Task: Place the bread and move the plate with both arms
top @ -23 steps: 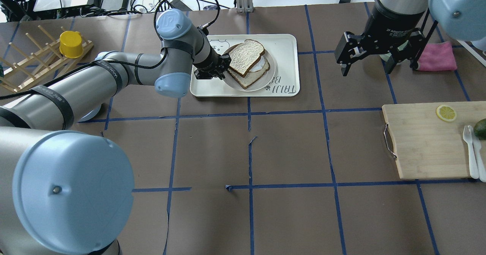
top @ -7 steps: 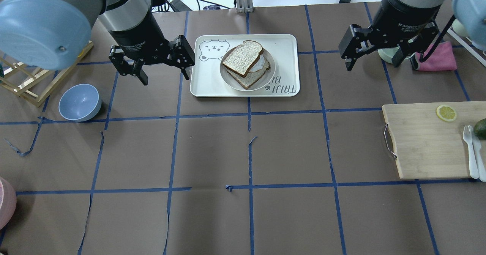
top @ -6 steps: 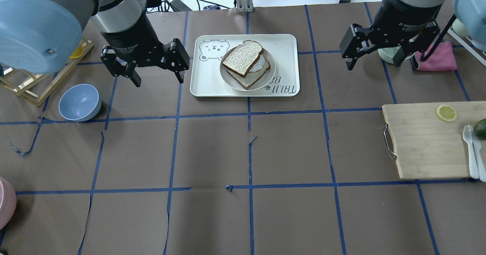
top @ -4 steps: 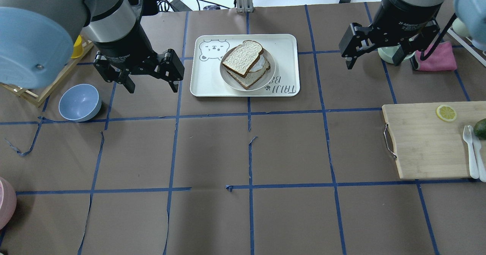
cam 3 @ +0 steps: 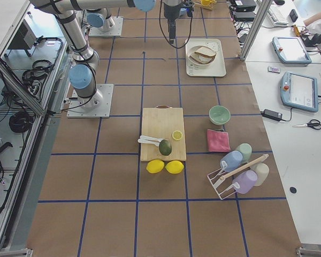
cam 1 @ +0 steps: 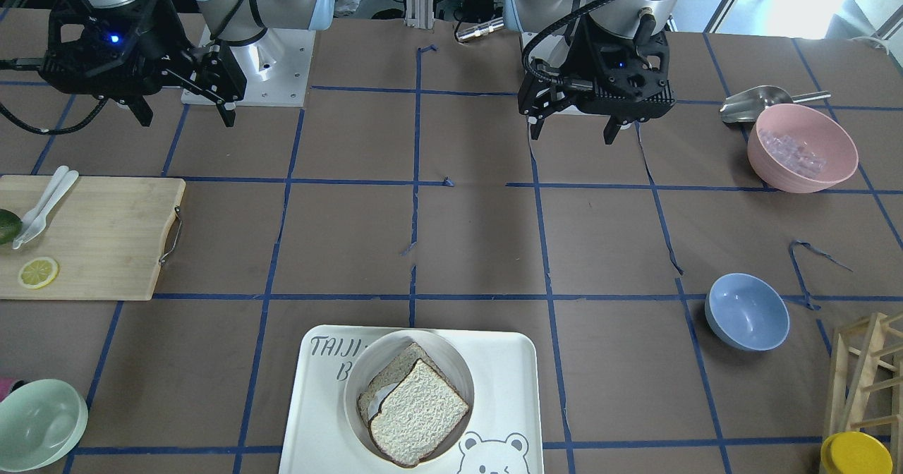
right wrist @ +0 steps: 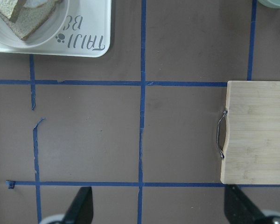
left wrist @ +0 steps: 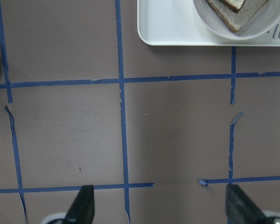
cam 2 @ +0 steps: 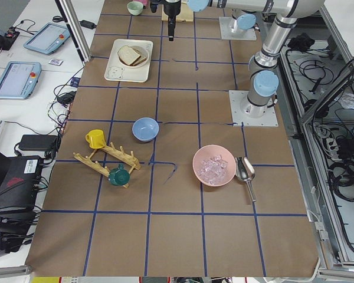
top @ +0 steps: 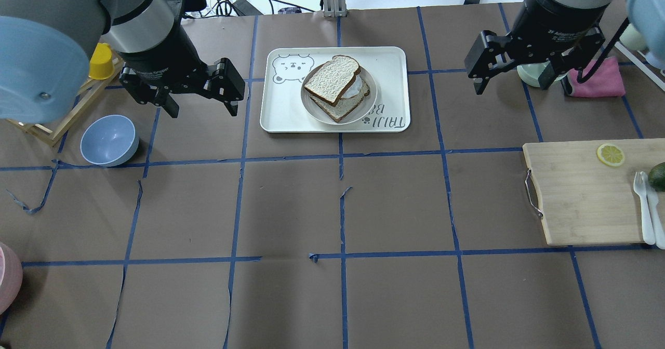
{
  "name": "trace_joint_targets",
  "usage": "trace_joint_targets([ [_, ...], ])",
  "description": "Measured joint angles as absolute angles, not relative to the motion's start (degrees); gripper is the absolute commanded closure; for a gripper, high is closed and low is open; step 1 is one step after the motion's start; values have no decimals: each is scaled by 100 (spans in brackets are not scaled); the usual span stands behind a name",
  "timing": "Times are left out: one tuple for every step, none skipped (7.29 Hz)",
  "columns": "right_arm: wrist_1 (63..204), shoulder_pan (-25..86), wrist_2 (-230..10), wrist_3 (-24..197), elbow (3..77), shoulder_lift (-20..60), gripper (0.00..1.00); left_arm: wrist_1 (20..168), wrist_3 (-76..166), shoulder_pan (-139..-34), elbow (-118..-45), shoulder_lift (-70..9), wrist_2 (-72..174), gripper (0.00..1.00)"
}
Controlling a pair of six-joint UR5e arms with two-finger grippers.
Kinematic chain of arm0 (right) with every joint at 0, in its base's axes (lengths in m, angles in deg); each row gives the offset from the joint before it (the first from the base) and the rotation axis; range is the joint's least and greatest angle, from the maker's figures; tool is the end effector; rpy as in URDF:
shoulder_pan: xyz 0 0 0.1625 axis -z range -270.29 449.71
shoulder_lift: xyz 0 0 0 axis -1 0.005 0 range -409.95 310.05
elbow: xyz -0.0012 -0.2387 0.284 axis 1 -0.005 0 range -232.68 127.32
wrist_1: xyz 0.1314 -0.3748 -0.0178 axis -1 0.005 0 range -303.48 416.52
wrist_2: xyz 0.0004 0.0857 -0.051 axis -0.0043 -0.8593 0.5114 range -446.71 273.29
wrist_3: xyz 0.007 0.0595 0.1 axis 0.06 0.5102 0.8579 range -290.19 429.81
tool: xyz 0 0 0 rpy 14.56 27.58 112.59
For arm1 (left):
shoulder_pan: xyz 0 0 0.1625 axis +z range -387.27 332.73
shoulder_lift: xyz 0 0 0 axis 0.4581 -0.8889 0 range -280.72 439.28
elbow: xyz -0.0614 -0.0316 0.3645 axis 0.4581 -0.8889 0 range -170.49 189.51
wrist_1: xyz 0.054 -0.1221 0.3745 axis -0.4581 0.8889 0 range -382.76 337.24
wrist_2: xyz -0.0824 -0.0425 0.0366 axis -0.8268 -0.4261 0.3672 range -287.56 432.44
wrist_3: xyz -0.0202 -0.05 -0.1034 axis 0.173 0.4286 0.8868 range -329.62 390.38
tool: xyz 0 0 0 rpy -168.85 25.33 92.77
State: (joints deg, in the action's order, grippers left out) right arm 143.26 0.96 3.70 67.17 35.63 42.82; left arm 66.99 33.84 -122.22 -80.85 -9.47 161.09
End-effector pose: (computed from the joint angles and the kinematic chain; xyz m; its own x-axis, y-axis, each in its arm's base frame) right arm 0.1224 -0.4604 0.4478 -0.9997 -0.0242 0.0082 -0.0243 0.9995 -0.0207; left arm -0.1760 -0.4549 0.4247 -0.9993 0.0265 0.0247 0.0260 0.9995 -0.0185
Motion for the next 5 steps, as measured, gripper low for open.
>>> trace_joint_targets([
  [14327,95,373,6715,3564,4284,0,6698,3388,-12219,-8068,-953,16107,0],
  [14327,95,380,6705,3573,4284,0,6698,3389,-12219,-8062,-954,16108,0],
  [14327,95,389,6694,3583,4281,0,6698,3390,-12219,-8062,-950,16107,0],
  [14327,95,408,6691,3595,4273,0,6698,3390,-12219,-8063,-945,16110,0],
  [14327,97,423,6697,3609,4271,0,6696,3390,-12219,-8068,-939,16111,0],
])
